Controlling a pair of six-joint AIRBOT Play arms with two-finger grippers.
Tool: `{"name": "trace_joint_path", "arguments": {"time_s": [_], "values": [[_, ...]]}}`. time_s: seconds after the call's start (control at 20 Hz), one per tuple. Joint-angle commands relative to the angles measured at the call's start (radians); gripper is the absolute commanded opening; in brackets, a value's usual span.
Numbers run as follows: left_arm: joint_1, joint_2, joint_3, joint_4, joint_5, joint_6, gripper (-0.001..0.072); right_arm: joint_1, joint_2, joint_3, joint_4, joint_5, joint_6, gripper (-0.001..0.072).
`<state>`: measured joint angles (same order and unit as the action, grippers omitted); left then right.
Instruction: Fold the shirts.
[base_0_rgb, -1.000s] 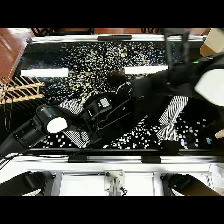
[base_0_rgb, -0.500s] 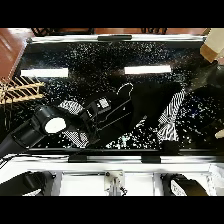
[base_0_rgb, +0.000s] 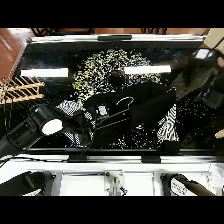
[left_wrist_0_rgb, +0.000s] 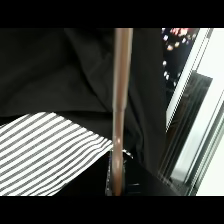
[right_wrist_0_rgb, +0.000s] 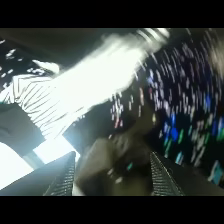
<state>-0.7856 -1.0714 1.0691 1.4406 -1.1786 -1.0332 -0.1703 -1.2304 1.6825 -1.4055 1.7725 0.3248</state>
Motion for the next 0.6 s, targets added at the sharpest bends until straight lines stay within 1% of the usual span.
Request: {"name": "trace_joint_path", "arguments": {"time_s": [0.0, 0.25, 0.55], "values": [[0.000, 0.000, 0.000, 0.030, -0.019, 0.024, 0.0049, 0.052, -0.063, 0.000, 0.070, 0.016, -0.218, 0.0572], [0.000, 0.000, 0.000, 0.030, -0.018, 0.027, 0.0049, 0.155, -0.120, 0.000, 0.084, 0.017, -0.230, 0.0572], [0.000, 0.001, 0.000, 0.030, -0.001, 0.026, 0.0049, 0.199, -0.127, -0.060, 0.090, 0.042, -0.230, 0.0572]]}}
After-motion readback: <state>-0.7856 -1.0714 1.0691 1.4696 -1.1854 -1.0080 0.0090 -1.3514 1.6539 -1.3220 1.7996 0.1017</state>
